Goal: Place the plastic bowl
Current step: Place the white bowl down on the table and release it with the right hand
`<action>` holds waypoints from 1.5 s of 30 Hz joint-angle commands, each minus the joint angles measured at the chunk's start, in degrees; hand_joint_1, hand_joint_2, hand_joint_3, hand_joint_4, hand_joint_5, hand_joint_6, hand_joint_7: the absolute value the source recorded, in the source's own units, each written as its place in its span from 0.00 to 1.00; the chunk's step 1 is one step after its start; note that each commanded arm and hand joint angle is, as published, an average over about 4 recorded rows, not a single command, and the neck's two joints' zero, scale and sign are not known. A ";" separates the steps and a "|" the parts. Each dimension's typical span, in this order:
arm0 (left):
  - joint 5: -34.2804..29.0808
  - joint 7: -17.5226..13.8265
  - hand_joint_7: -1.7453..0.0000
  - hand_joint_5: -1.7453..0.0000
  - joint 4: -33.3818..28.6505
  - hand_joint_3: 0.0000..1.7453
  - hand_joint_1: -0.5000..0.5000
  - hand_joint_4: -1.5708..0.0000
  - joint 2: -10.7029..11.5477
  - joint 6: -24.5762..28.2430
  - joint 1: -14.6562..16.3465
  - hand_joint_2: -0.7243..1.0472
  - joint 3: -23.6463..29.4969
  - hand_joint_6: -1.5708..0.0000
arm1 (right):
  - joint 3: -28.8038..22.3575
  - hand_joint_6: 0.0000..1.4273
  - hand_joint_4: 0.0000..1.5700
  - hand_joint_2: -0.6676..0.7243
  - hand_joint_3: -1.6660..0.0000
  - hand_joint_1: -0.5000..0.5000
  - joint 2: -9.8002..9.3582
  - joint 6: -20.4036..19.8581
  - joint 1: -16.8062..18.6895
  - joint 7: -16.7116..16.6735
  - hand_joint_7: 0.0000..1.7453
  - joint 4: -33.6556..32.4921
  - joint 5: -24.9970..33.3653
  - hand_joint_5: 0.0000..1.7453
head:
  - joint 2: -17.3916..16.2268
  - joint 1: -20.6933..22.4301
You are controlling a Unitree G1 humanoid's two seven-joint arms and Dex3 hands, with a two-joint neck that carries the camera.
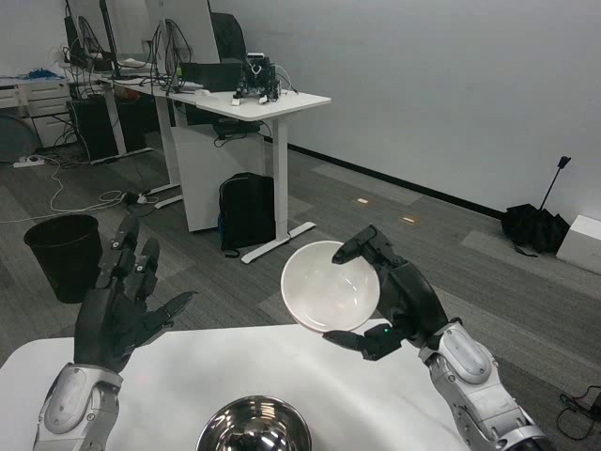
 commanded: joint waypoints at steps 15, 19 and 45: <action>-0.25 -0.08 1.00 1.00 2.74 0.00 0.00 1.00 -0.19 -0.25 -1.77 0.85 -0.04 1.00 | -1.32 0.14 0.73 0.05 0.19 0.25 1.36 -1.22 9.33 -0.71 0.96 7.31 -0.23 0.75 | -2.90 -2.14; -0.25 -0.08 1.00 1.00 3.22 0.00 0.00 1.00 -0.22 -0.25 -2.30 0.85 -0.13 1.00 | -1.21 0.14 0.75 0.05 0.19 0.25 1.53 -2.65 10.89 -1.24 0.96 10.69 -0.23 0.78 | -3.26 -3.08; -0.27 -0.10 1.00 1.00 4.06 0.03 0.00 1.00 -0.50 -0.25 -3.18 0.85 -0.44 1.00 | 0.46 0.00 0.10 0.33 0.75 0.08 1.53 -6.23 14.62 0.04 0.57 17.50 2.41 0.29 | -5.07 -4.77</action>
